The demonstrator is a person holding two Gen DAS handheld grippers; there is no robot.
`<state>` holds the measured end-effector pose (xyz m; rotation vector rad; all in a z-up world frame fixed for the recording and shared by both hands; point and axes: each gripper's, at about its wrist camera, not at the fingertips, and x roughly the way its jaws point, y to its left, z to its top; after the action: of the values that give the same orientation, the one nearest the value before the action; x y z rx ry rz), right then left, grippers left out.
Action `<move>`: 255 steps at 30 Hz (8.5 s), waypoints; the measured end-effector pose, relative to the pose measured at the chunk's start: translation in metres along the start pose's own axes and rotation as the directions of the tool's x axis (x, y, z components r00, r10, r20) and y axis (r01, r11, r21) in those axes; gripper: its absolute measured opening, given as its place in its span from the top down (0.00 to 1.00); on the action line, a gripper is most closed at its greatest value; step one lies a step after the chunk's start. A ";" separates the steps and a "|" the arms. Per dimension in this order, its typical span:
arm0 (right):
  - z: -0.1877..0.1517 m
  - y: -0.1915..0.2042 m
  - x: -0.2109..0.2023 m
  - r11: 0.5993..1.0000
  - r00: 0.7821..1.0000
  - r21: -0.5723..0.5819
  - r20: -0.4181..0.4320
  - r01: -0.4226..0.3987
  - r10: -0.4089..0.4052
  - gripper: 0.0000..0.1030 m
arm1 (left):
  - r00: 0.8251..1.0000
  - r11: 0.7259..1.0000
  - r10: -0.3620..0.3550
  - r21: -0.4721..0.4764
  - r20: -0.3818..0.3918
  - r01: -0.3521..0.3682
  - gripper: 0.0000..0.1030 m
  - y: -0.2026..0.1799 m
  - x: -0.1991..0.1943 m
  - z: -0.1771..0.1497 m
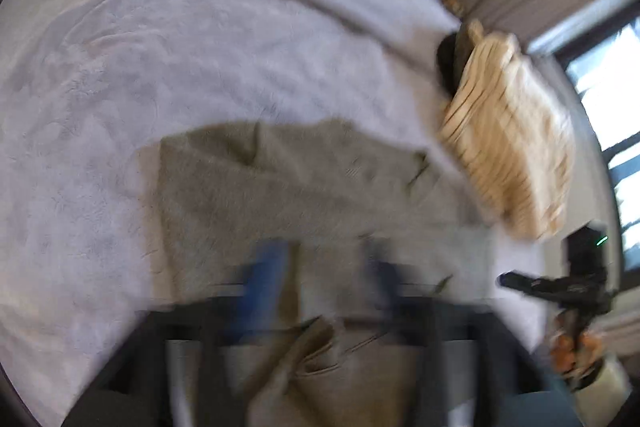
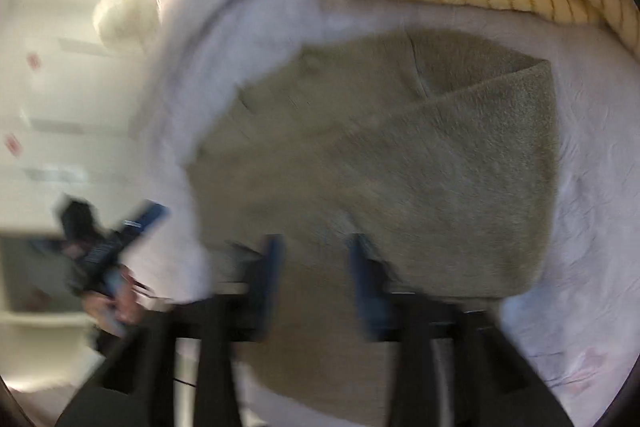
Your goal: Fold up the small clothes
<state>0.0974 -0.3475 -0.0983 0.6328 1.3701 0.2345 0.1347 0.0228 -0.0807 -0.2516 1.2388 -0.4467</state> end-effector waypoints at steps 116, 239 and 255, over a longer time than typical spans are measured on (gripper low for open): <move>-0.097 -0.070 -0.037 0.914 0.936 0.267 0.094 0.305 -0.340 0.90 | 0.959 0.962 0.261 -0.055 -0.106 -0.268 0.93 0.068 0.009 -0.088; -0.121 0.069 0.138 0.904 0.976 0.369 0.088 -0.216 0.198 0.37 | 0.952 0.959 0.262 -0.067 -0.159 -0.275 0.00 0.100 0.014 -0.087; -0.090 0.069 0.178 0.682 0.843 0.496 0.276 -0.537 0.462 0.92 | 0.993 0.980 -0.052 -0.194 -0.107 0.030 0.00 0.106 0.033 -0.030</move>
<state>0.0619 -0.1750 -0.2152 1.5097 1.1035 0.2232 0.1344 0.1031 -0.1626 -0.4222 1.3902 -0.3805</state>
